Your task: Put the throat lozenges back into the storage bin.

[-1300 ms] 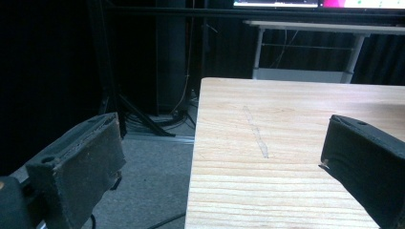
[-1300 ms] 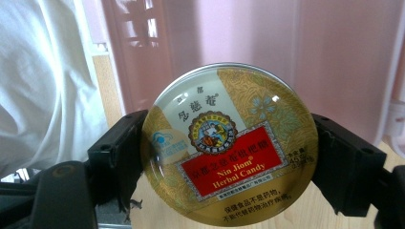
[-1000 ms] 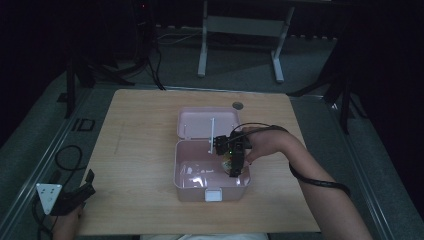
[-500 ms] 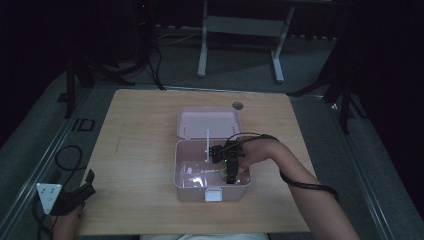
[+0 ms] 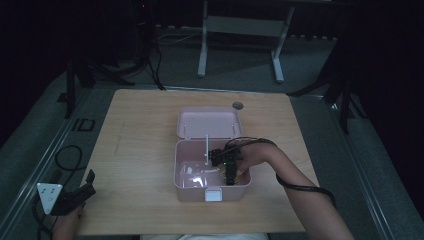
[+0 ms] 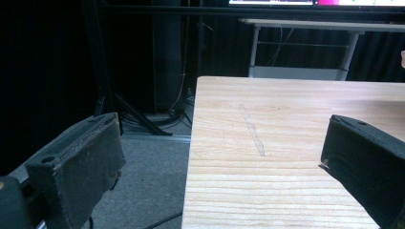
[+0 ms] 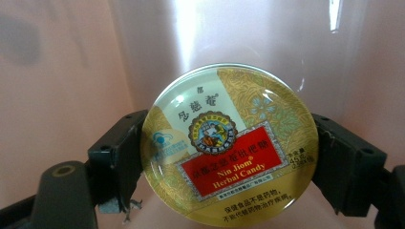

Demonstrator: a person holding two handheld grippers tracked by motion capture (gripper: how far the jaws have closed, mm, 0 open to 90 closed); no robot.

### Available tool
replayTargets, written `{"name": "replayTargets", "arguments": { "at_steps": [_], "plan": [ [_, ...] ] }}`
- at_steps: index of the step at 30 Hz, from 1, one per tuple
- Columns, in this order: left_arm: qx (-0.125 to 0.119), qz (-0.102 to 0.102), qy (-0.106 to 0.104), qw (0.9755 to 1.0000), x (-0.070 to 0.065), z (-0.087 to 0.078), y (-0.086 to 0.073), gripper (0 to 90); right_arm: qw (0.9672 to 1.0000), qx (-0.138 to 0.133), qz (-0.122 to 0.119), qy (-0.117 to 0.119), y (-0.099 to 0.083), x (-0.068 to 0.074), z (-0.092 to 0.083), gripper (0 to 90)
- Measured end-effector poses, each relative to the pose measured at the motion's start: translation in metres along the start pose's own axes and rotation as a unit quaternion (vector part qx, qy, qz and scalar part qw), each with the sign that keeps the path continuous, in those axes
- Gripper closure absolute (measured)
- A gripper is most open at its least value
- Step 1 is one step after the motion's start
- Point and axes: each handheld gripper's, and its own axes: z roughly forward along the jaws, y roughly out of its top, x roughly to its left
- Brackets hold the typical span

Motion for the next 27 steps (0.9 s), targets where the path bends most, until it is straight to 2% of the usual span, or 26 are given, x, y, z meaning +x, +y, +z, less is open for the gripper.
{"name": "replayTargets", "arguments": {
  "at_steps": [4, 14, 20, 27],
  "plan": [
    [0.001, 0.001, 0.000, 1.0000, 0.000, 0.000, 0.000, 1.1, 1.0000, 0.002, -0.004, 0.002, 0.002, 0.000, 0.005, 20.0],
    [0.001, 0.002, -0.003, 1.0000, 0.000, 0.000, 0.000, 1.0, 0.9999, 0.010, 0.010, 0.006, 0.003, -0.004, 0.014, 19.1],
    [0.002, 0.001, -0.004, 1.0000, 0.000, 0.000, 0.000, 1.0, 0.9999, 0.003, 0.011, 0.002, 0.001, -0.003, 0.005, 19.1],
    [0.002, 0.002, -0.003, 1.0000, 0.000, 0.000, 0.000, 1.0, 0.9998, -0.015, 0.009, -0.003, -0.002, 0.001, -0.015, 19.2]
  ]
}}
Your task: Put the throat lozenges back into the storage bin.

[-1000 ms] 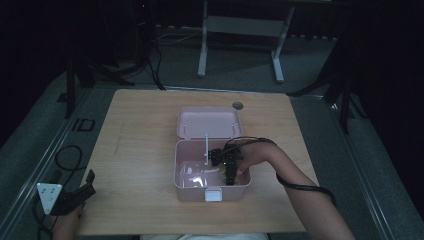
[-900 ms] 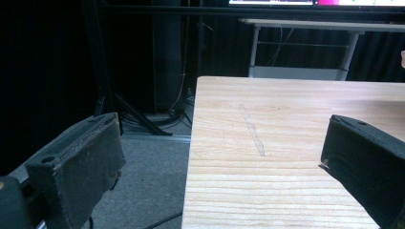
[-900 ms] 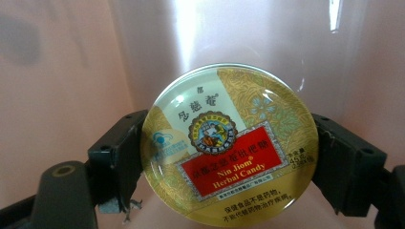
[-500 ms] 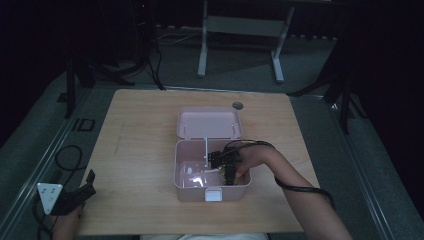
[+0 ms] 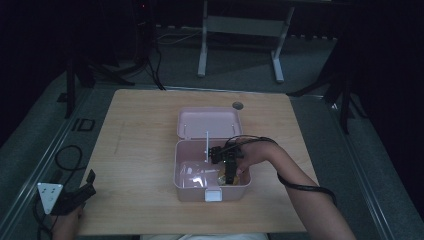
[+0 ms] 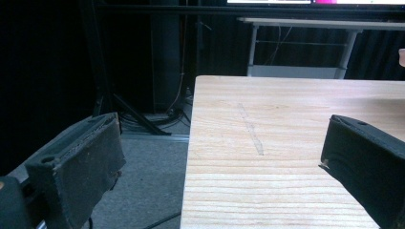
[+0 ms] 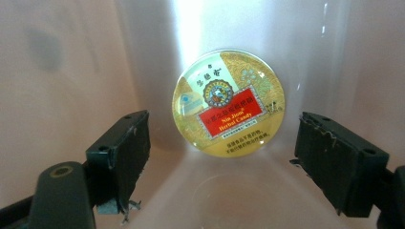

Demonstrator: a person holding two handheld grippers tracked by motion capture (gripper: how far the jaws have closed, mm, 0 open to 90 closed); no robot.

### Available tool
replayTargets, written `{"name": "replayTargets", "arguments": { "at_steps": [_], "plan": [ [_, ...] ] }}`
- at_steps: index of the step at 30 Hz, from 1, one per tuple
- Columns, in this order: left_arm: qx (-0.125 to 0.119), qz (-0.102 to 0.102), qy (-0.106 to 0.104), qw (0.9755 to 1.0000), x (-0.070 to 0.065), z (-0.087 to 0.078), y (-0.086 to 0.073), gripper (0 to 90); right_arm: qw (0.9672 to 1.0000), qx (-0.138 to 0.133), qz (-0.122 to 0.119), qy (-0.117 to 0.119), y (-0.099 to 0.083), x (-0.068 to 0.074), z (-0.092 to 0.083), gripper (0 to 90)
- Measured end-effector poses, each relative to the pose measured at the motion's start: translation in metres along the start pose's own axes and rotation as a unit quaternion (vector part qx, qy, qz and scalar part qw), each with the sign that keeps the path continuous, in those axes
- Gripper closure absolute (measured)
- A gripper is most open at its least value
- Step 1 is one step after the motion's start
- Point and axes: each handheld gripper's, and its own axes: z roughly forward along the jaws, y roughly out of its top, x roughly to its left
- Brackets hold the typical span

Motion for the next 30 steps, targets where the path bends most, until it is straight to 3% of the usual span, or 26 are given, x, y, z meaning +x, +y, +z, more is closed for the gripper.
{"name": "replayTargets", "arguments": {
  "at_steps": [9, 12, 17, 25, 30],
  "plan": [
    [0.000, 0.000, 0.000, 1.0000, 0.000, 0.000, 0.000, 1.0, 0.9992, -0.038, -0.003, -0.014, -0.006, 0.007, -0.035, 19.0],
    [0.000, 0.000, 0.001, 1.0000, 0.000, 0.000, 0.000, 1.0, 0.9984, -0.055, -0.004, -0.015, -0.010, 0.009, -0.049, 12.1],
    [0.001, -0.001, 0.001, 1.0000, 0.000, 0.000, 0.000, 1.0, 0.9963, -0.081, 0.000, -0.030, -0.020, 0.011, -0.069, 12.3],
    [0.000, -0.001, 0.001, 1.0000, 0.000, 0.000, 0.000, 1.0, 0.9896, -0.128, 0.025, -0.061, -0.048, 0.009, -0.097, 12.3],
    [0.000, -0.001, 0.001, 1.0000, 0.000, 0.000, 0.000, 1.0, 0.9839, -0.153, 0.041, -0.081, -0.067, 0.005, -0.106, 12.4]
  ]
}}
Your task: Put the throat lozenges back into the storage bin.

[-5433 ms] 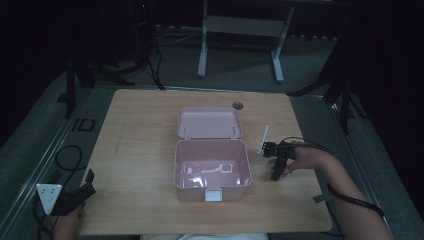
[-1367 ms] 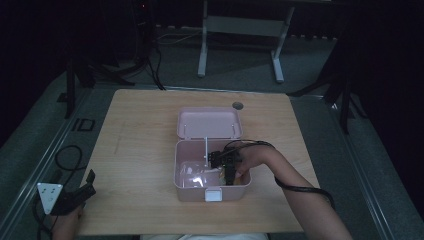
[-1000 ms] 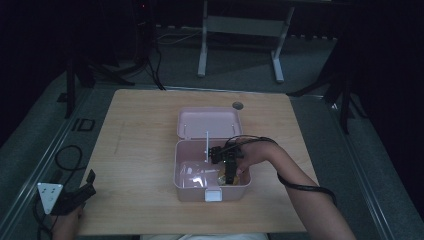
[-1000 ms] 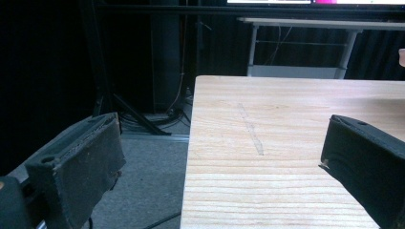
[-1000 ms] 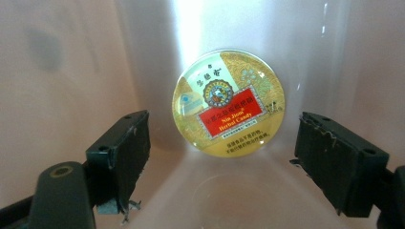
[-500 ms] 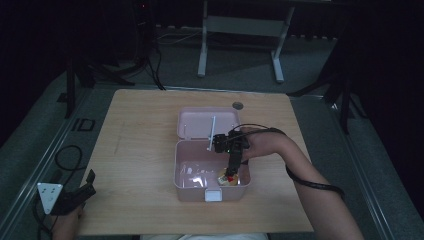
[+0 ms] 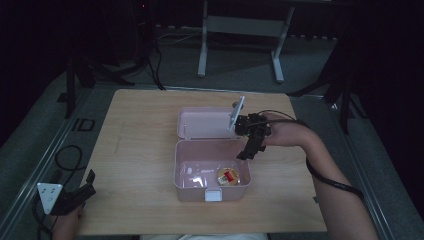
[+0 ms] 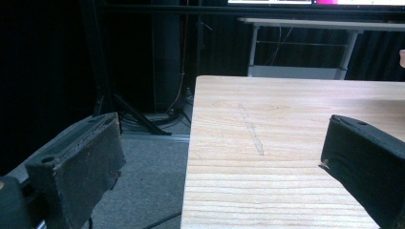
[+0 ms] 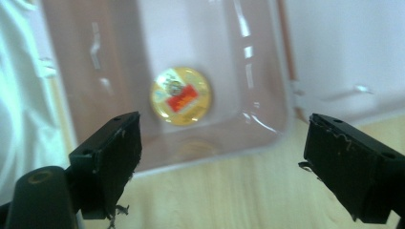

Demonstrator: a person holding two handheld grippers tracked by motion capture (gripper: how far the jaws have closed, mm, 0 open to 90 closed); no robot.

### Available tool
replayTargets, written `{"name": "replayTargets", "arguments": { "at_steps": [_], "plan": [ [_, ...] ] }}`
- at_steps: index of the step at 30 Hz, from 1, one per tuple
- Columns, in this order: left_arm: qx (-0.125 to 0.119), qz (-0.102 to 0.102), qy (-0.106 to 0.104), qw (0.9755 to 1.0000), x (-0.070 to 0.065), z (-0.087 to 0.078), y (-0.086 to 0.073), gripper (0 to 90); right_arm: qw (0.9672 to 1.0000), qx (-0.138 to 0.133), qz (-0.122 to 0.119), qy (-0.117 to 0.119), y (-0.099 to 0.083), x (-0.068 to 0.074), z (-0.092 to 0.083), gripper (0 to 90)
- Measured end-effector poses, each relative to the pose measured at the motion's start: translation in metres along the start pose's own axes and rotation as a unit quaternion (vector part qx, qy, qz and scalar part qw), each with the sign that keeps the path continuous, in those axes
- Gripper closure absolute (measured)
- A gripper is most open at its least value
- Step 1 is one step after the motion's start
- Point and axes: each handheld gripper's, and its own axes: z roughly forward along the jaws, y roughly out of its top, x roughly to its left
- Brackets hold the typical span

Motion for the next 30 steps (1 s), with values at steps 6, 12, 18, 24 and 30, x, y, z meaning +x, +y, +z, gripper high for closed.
{"name": "replayTargets", "arguments": {
  "at_steps": [6, 12, 18, 24, 30],
  "plan": [
    [0.000, 0.001, 0.000, 1.0000, 0.000, 0.000, 0.000, 1.0, 0.9995, -0.023, 0.018, -0.016, -0.019, -0.007, -0.004, 12.5],
    [0.000, 0.001, 0.000, 1.0000, 0.000, 0.000, 0.000, 1.0, 0.9984, -0.040, 0.031, -0.026, -0.036, -0.013, 0.001, 12.5],
    [0.000, 0.001, 0.000, 1.0000, 0.000, 0.000, 0.000, 1.1, 0.9976, -0.038, 0.050, -0.028, -0.057, -0.019, 0.020, 12.6],
    [0.001, 0.000, 0.001, 1.0000, 0.000, 0.000, 0.000, 1.0, 0.9959, -0.045, 0.073, -0.029, -0.076, -0.025, 0.043, 12.6],
    [0.001, 0.000, 0.000, 1.0000, 0.000, 0.000, 0.000, 1.0, 0.9893, -0.087, 0.098, -0.065, -0.091, -0.032, 0.064, 12.5]
  ]
}}
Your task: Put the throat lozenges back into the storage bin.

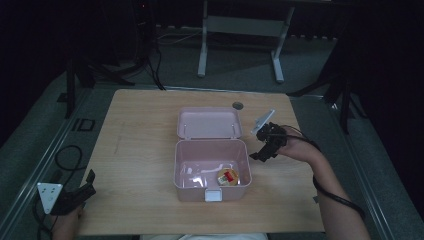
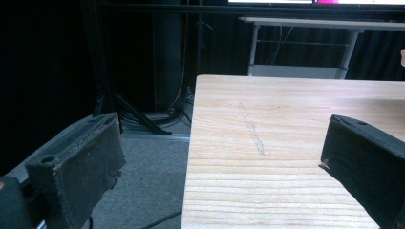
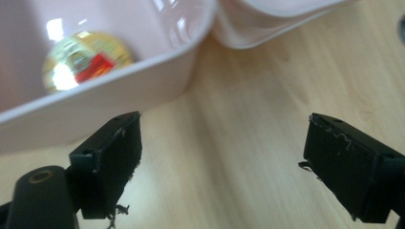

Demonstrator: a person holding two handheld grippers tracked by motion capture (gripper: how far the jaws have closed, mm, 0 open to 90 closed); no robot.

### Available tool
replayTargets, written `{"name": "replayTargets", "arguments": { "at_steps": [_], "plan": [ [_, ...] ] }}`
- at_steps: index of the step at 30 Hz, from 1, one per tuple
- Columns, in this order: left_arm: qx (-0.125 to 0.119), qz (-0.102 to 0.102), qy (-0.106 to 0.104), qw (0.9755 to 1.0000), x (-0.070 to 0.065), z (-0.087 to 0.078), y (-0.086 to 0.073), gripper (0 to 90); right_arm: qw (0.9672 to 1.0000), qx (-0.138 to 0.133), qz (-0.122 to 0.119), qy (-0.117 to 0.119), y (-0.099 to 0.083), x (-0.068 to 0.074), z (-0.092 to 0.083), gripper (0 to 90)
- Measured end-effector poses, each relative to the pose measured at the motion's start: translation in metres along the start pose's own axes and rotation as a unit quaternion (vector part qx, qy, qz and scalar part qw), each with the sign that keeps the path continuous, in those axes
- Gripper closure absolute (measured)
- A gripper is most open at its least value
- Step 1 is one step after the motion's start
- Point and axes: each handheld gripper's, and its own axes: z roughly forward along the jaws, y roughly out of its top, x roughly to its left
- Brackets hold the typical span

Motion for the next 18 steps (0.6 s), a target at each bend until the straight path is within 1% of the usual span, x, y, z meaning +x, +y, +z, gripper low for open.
{"name": "replayTargets", "arguments": {
  "at_steps": [1, 3, 6, 8, 9, 11, 12, 13, 16, 18],
  "plan": [
    [0.000, 0.000, 0.000, 1.0000, 0.000, 0.000, 0.000, 1.0, 0.9996, -0.020, 0.019, -0.009, -0.008, -0.003, 0.008, 12.5],
    [0.000, -0.002, 0.001, 1.0000, 0.000, 0.000, 0.000, 1.0, 0.9986, -0.038, 0.035, -0.008, -0.016, -0.006, 0.017, 12.5],
    [0.000, -0.004, 0.000, 1.0000, 0.001, 0.000, 0.000, 1.0, 0.9975, -0.044, 0.053, -0.012, -0.028, -0.008, 0.032, 12.1],
    [0.000, -0.003, 0.001, 1.0000, 0.001, 0.000, 0.000, 1.0, 0.9961, -0.055, 0.064, -0.027, -0.035, -0.008, 0.041, 11.6],
    [0.000, -0.003, 0.001, 1.0000, 0.000, 0.000, 0.000, 1.0, 0.9946, -0.061, 0.074, -0.040, -0.038, -0.008, 0.044, 11.6],
    [0.000, -0.002, 0.001, 1.0000, 0.000, 0.000, 0.000, 1.0, 0.9902, -0.083, 0.099, -0.053, -0.046, -0.008, 0.050, 11.6],
    [-0.001, -0.002, 0.001, 1.0000, 0.000, 0.000, 0.000, 1.0, 0.9875, -0.096, 0.107, -0.064, -0.050, -0.008, 0.052, 11.6],
    [-0.001, -0.002, 0.001, 1.0000, 0.000, 0.000, 0.000, 1.0, 0.9847, -0.107, 0.118, -0.070, -0.054, -0.009, 0.054, 11.5],
    [-0.001, -0.003, 0.001, 1.0000, 0.000, 0.000, 0.000, 1.0, 0.9773, -0.126, 0.135, -0.103, -0.065, -0.008, 0.060, 11.3],
    [-0.001, -0.002, 0.001, 1.0000, 0.000, 0.000, 0.000, 1.0, 0.9717, -0.142, 0.149, -0.117, -0.073, -0.008, 0.062, 11.3]
  ]
}}
